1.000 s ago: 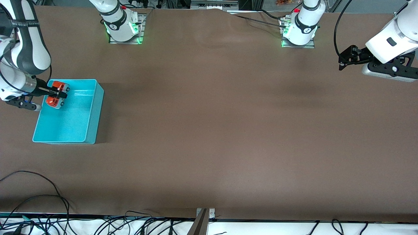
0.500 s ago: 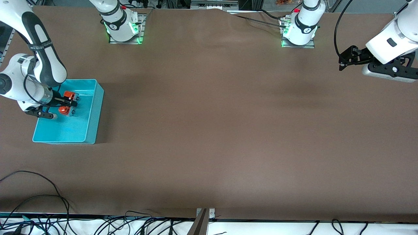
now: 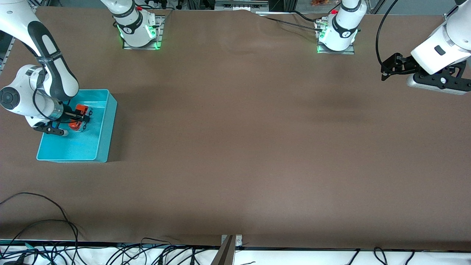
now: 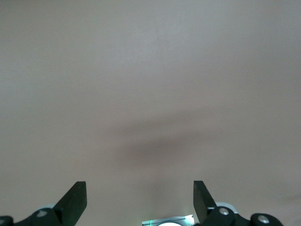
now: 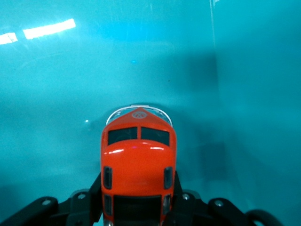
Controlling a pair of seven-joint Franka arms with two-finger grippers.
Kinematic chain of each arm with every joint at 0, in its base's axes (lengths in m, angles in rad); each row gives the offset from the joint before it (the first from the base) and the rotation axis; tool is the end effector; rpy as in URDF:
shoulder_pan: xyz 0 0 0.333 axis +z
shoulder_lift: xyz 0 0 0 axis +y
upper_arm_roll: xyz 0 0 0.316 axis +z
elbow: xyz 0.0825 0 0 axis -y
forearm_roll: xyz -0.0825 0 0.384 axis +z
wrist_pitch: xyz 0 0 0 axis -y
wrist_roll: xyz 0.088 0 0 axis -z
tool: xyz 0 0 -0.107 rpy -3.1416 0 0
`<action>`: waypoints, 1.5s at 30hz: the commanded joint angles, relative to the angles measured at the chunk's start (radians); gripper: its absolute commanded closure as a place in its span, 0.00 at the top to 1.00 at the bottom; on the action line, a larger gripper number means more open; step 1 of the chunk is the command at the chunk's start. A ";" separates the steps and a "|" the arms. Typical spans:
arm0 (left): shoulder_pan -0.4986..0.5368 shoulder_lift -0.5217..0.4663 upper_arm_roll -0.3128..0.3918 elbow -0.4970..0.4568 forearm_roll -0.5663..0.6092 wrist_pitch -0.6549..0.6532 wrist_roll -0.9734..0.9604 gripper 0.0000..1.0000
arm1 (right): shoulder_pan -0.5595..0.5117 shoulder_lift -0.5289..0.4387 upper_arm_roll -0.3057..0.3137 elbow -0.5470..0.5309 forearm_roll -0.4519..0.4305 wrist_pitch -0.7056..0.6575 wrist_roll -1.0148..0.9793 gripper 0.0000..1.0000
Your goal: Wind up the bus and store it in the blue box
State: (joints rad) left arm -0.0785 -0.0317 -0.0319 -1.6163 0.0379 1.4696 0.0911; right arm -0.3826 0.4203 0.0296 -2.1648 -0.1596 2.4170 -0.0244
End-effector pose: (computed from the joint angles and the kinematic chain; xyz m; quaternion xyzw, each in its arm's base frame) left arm 0.5299 -0.0546 0.6123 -0.9932 0.0995 0.0573 0.0200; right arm 0.5123 -0.1892 0.1853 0.9906 -0.1002 -0.0896 0.0252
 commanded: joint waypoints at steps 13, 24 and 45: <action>0.002 0.049 -0.003 0.099 0.014 -0.023 -0.036 1.00 | 0.001 -0.185 0.013 0.043 -0.009 -0.217 -0.002 1.00; 0.002 0.044 -0.008 0.113 0.008 -0.026 -0.034 1.00 | 0.059 -0.428 0.020 0.045 0.002 -0.409 -0.003 1.00; 0.002 0.047 -0.003 0.105 0.007 -0.034 -0.028 1.00 | 0.289 -0.404 0.082 0.439 0.163 -0.799 0.277 1.00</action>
State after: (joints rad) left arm -0.0784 0.0002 -0.0324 -1.5390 0.0379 1.4586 0.0679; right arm -0.1372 -0.0531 0.0688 -1.8062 -0.0076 1.6541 0.1292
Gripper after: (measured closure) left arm 0.000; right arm 0.000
